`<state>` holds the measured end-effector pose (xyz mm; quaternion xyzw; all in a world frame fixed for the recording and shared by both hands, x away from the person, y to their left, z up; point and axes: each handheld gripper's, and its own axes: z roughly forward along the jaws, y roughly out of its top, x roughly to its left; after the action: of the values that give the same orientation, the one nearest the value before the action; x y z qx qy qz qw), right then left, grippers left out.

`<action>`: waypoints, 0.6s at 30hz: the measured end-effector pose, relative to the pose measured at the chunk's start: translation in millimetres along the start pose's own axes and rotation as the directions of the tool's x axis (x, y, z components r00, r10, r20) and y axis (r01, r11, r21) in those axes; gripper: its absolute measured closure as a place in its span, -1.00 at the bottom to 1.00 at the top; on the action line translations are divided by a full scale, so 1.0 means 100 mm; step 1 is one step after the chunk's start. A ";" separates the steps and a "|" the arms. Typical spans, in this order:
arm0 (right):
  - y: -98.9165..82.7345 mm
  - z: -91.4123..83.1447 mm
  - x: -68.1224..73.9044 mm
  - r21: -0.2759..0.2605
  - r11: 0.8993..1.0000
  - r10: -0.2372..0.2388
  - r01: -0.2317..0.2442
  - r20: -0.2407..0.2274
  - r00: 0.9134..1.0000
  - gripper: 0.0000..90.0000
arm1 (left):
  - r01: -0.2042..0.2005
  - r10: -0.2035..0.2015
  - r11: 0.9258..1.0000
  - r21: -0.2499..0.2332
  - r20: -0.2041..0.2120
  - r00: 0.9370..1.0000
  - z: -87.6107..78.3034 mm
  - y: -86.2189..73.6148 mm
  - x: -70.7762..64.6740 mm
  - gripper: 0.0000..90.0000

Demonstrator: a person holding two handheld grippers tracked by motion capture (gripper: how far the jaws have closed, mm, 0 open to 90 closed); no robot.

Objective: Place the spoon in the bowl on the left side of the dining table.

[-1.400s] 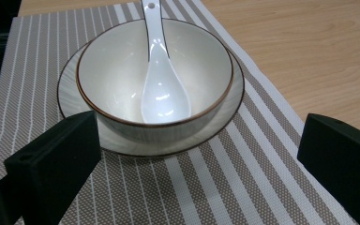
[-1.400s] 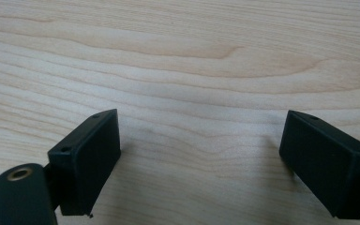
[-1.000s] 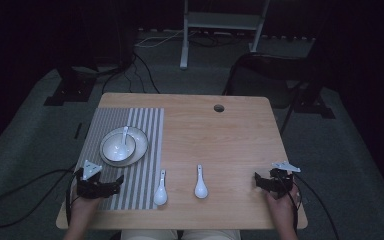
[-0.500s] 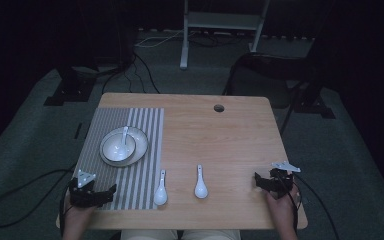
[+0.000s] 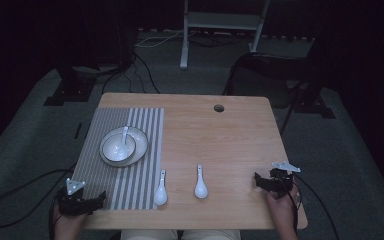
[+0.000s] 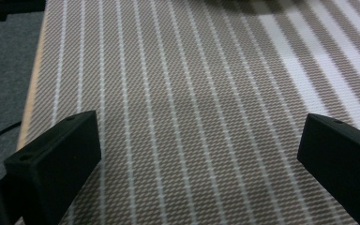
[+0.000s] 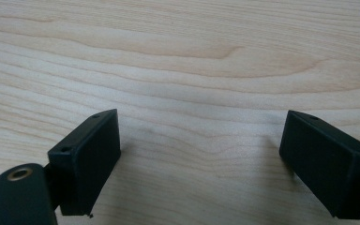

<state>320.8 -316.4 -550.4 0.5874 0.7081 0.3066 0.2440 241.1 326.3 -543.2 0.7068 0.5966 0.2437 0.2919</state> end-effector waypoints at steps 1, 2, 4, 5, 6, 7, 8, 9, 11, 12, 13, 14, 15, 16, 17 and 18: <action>0.00 0.00 0.00 0.000 1.000 0.000 0.000 0.001 1.000 -0.73 | 0.003 -0.003 1.000 0.005 -0.009 1.000 -0.01 -0.01 0.01 -1.00; 0.00 0.00 0.00 0.000 1.000 0.000 0.000 0.000 1.000 -0.73 | 0.003 -0.003 1.000 -0.001 -0.014 1.000 -0.02 -0.02 0.02 -1.00; 0.00 0.00 0.00 0.000 1.000 -0.001 0.001 0.000 1.000 -0.73 | 0.005 -0.005 1.000 0.000 -0.027 1.000 -0.04 -0.04 0.02 -1.00; 0.00 0.00 0.00 0.000 1.000 -0.001 0.001 0.000 1.000 -0.73 | 0.005 -0.005 1.000 0.000 -0.027 1.000 -0.04 -0.04 0.02 -1.00; 0.00 0.00 0.00 0.000 1.000 0.000 0.000 0.001 1.000 -0.73 | 0.007 -0.007 1.000 0.001 -0.037 0.999 -0.06 -0.06 0.03 -1.00; 0.00 0.00 0.00 0.000 1.000 0.000 0.000 0.000 1.000 -0.73 | 0.005 -0.005 1.000 0.005 -0.039 0.999 -0.07 -0.08 0.03 -1.00; 0.00 0.00 0.00 0.000 1.000 0.000 0.000 0.000 1.000 -0.73 | 0.007 -0.007 1.000 0.004 -0.042 0.999 -0.08 -0.09 0.04 -1.00; 0.00 0.00 0.00 0.000 1.000 0.000 0.000 0.000 1.000 -0.73 | 0.008 -0.008 1.000 0.006 -0.043 0.999 -0.09 -0.10 0.04 -1.00; 0.00 0.00 0.00 0.000 1.000 0.000 0.000 0.001 1.000 -0.73 | 0.014 -0.014 1.000 0.001 -0.043 0.999 -0.10 -0.11 0.05 -1.00; 0.00 0.00 0.00 0.000 1.000 0.000 0.000 0.001 1.000 -0.73 | 0.029 -0.029 1.000 0.003 -0.053 0.998 -0.13 -0.14 0.07 -1.00; 0.00 0.00 0.00 0.000 1.000 0.000 0.000 0.000 1.000 -0.73 | 0.033 -0.033 0.999 0.002 -0.059 0.998 -0.14 -0.15 0.08 -1.00; 0.00 0.00 0.00 0.000 1.000 -0.001 0.001 0.001 1.000 -0.73 | 0.033 -0.033 0.999 0.002 -0.059 0.998 -0.14 -0.15 0.08 -1.00; 0.00 0.00 0.00 0.000 1.000 -0.001 0.001 0.000 1.000 -0.73 | 0.039 -0.039 0.999 0.002 -0.067 0.997 -0.15 -0.16 0.10 -1.00; 0.00 0.00 0.00 0.000 1.000 0.000 0.000 0.000 1.000 -0.73 | 0.043 -0.043 0.999 -0.001 -0.069 0.997 -0.15 -0.17 0.11 -1.00; 0.00 0.00 0.00 0.000 1.000 0.000 0.000 0.001 1.000 -0.73 | 0.047 -0.047 0.999 -0.005 -0.070 0.996 -0.15 -0.17 0.12 -1.00; 0.00 0.00 0.00 0.000 1.000 -0.001 0.001 0.000 1.000 -0.73 | 0.048 -0.048 0.999 -0.005 -0.070 0.996 -0.15 -0.17 0.12 -1.00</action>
<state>320.9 -316.5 -550.4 0.5873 0.7082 0.3065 0.2443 220.9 342.2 -544.2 0.6828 0.6228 0.2621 0.2777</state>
